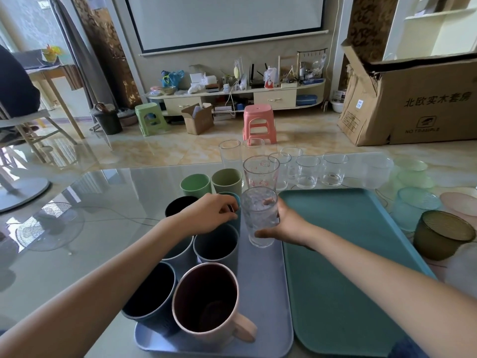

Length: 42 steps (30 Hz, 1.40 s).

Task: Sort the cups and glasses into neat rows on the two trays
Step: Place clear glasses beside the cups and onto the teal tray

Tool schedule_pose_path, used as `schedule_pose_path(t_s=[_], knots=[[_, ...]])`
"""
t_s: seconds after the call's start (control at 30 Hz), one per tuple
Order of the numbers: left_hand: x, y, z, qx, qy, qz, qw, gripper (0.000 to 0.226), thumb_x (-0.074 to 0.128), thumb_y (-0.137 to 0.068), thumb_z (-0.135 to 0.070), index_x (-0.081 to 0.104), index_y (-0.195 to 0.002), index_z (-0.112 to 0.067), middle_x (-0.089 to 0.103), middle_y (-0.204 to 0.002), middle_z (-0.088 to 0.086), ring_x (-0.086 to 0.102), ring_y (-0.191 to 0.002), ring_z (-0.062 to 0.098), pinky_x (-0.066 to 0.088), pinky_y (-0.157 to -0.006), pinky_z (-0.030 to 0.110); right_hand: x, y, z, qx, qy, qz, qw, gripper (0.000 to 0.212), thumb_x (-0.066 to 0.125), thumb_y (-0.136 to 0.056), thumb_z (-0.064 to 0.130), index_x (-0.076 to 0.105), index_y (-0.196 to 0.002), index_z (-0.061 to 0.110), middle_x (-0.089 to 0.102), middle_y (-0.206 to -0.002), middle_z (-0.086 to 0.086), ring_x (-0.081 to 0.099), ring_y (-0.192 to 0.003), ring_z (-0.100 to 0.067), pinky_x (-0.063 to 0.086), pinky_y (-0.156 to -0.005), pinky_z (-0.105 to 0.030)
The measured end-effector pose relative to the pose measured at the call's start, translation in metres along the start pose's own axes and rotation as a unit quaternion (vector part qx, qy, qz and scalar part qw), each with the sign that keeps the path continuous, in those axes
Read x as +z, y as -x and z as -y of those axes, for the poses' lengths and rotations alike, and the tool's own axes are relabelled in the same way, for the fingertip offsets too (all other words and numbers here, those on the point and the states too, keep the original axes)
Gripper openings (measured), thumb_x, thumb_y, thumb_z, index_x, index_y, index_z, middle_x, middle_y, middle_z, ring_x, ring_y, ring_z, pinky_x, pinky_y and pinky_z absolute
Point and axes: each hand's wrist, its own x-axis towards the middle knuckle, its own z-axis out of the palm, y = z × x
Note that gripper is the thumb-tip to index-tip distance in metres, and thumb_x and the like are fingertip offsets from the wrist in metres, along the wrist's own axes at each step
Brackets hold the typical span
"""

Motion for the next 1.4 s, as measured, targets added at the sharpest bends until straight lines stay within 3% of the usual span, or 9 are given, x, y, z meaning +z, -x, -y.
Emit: schedule_pose_path(t_s=[0.3,0.5,0.6,0.7,0.8,1.03,1.17,1.27,1.4], knots=[[0.000,0.002,0.004,0.001,0.022,-0.002,1.000,0.020,0.059,-0.091,-0.025,0.063,-0.108,-0.016,0.069,-0.094,-0.003,0.061,-0.079,0.007,0.039,-0.069,0.009,-0.007,0.006,0.008,0.047,0.014,0.043,0.998,0.092,0.080,-0.069,0.011,0.023,-0.141,0.016,0.053,-0.127,-0.006,0.053,-0.117,-0.023,0.045,-0.099,-0.035],[-0.026,0.001,0.009,0.006,0.029,-0.047,0.998,0.017,0.059,-0.091,-0.027,0.071,-0.091,-0.015,0.071,-0.084,-0.004,0.066,-0.079,0.012,0.051,-0.076,0.024,-0.034,0.023,0.041,0.034,0.253,0.061,0.965,0.041,0.044,-0.090,0.003,0.039,-0.131,0.007,0.053,-0.126,-0.014,0.055,-0.103,-0.028,0.046,-0.082,-0.032],[-0.048,-0.003,0.014,-0.001,0.026,-0.074,0.997,0.018,0.057,-0.091,-0.025,0.071,-0.086,-0.016,0.070,-0.083,-0.004,0.065,-0.079,0.012,0.047,-0.073,0.022,-0.051,0.017,0.042,0.026,0.342,-0.029,0.939,0.041,0.036,-0.086,-0.003,0.053,-0.118,0.015,0.058,-0.118,-0.011,0.057,-0.092,-0.027,0.047,-0.075,-0.032],[-0.070,-0.018,0.022,-0.003,-0.019,-0.122,0.992,0.020,0.057,-0.092,-0.024,0.070,-0.089,-0.010,0.069,-0.087,0.002,0.061,-0.080,0.020,0.042,-0.067,0.023,-0.073,0.001,0.051,-0.042,0.278,-0.172,0.944,0.032,0.037,-0.087,-0.002,0.059,-0.105,0.013,0.064,-0.106,-0.012,0.060,-0.086,-0.027,0.052,-0.075,-0.036],[-0.087,-0.048,0.031,-0.009,-0.035,-0.167,0.985,0.025,0.061,-0.089,-0.024,0.065,-0.108,-0.007,0.066,-0.107,0.009,0.059,-0.093,0.021,0.042,-0.076,0.026,-0.091,-0.027,0.076,-0.125,0.224,-0.212,0.943,0.024,0.042,-0.092,0.002,0.057,-0.111,0.007,0.062,-0.103,-0.011,0.058,-0.082,-0.021,0.050,-0.069,-0.032],[-0.086,-0.146,0.047,-0.053,-0.077,-0.117,0.989,0.093,0.081,-0.068,-0.038,0.029,-0.143,-0.018,0.033,-0.148,0.013,0.038,-0.130,0.030,0.037,-0.102,0.041,-0.087,-0.140,0.102,-0.035,0.306,-0.057,0.950,0.083,0.068,-0.081,0.041,0.025,-0.145,0.011,0.041,-0.145,-0.010,0.046,-0.126,-0.027,0.041,-0.094,-0.034],[-0.072,-0.186,0.063,-0.073,-0.052,-0.043,0.995,0.108,0.083,-0.065,-0.041,0.018,-0.148,-0.018,0.027,-0.153,0.010,0.032,-0.137,0.030,0.032,-0.111,0.044,-0.074,-0.180,0.095,-0.006,0.353,0.002,0.936,0.101,0.069,-0.075,0.053,0.016,-0.149,0.011,0.030,-0.152,-0.011,0.037,-0.135,-0.030,0.036,-0.105,-0.040],[-0.059,-0.199,0.075,-0.077,0.005,-0.029,0.997,0.097,0.082,-0.068,-0.035,0.024,-0.144,-0.017,0.036,-0.147,0.012,0.041,-0.129,0.030,0.041,-0.104,0.043,-0.067,-0.198,0.088,0.005,0.351,-0.003,0.937,0.100,0.074,-0.073,0.047,0.018,-0.147,0.009,0.035,-0.148,-0.012,0.041,-0.130,-0.029,0.041,-0.095,-0.037],[-0.049,-0.203,0.077,-0.092,0.113,-0.061,0.987,0.082,0.083,-0.068,-0.027,0.033,-0.131,-0.014,0.045,-0.129,0.014,0.051,-0.104,0.026,0.056,-0.073,0.038,-0.063,-0.209,0.081,-0.003,0.263,-0.022,0.965,0.085,0.080,-0.070,0.031,0.034,-0.138,0.010,0.043,-0.139,-0.010,0.047,-0.121,-0.026,0.043,-0.087,-0.035]])
